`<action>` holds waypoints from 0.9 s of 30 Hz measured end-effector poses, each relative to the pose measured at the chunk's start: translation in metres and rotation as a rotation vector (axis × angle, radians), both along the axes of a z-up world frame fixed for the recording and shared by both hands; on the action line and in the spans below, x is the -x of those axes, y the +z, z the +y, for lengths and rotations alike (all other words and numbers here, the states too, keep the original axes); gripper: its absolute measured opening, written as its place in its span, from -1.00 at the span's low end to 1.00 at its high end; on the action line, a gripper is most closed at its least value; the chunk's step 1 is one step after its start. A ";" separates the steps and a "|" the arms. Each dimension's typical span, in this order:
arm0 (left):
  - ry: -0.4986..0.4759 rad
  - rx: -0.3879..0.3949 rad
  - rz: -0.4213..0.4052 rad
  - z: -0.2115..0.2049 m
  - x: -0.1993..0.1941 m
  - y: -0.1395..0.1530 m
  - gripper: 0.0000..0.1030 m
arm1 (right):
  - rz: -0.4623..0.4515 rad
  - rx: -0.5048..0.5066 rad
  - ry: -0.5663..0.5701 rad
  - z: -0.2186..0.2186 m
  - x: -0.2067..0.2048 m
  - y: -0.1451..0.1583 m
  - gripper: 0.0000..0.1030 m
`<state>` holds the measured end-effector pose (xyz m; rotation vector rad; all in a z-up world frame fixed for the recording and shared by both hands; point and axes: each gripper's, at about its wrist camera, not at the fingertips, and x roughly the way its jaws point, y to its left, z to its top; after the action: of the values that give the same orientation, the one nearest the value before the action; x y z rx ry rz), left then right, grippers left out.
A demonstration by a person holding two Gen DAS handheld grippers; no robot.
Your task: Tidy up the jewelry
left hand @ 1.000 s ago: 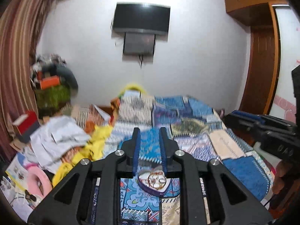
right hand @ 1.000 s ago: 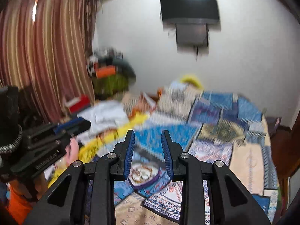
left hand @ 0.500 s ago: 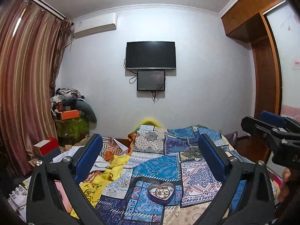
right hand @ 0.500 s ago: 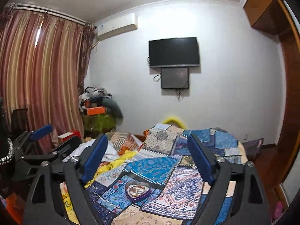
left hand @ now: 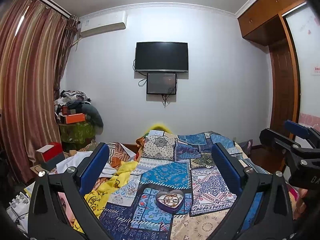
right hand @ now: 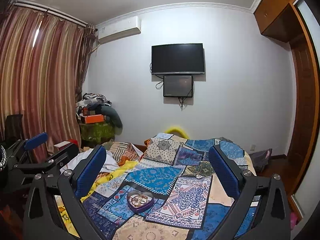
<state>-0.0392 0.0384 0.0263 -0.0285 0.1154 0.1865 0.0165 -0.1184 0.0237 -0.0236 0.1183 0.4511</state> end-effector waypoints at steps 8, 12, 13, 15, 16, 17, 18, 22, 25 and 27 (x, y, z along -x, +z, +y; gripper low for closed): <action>-0.004 0.004 0.006 0.000 -0.001 -0.003 0.99 | 0.011 0.010 0.005 0.001 0.003 -0.002 0.97; -0.007 0.007 0.008 0.001 -0.002 -0.004 0.99 | 0.016 0.013 0.005 0.001 0.004 -0.003 0.97; -0.007 0.005 0.007 0.001 -0.002 -0.004 0.99 | 0.016 0.012 0.005 0.001 0.004 -0.002 0.97; -0.006 0.004 0.006 0.002 -0.003 -0.005 0.99 | 0.018 0.012 0.005 0.000 0.005 -0.003 0.97; -0.008 0.005 0.008 0.002 -0.004 -0.005 0.99 | 0.019 0.012 0.005 0.000 0.005 -0.003 0.97; -0.009 0.007 0.010 0.002 -0.004 -0.006 0.99 | 0.019 0.011 0.005 0.000 0.005 -0.003 0.97; -0.010 0.010 0.012 0.002 -0.005 -0.006 0.99 | 0.021 0.012 0.005 0.000 0.005 -0.003 0.97; -0.012 0.017 0.015 0.003 -0.006 -0.007 0.99 | 0.025 0.013 0.005 -0.001 0.006 -0.002 0.97; -0.016 0.022 0.017 0.004 -0.007 -0.007 0.99 | 0.030 0.013 0.006 -0.001 0.004 -0.002 0.97; -0.020 0.023 0.018 0.005 -0.007 -0.007 0.99 | 0.031 0.012 0.006 -0.001 0.004 -0.002 0.97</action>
<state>-0.0325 0.0431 0.0192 -0.0483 0.1352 0.1658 0.0127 -0.1190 0.0221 -0.0289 0.1518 0.4569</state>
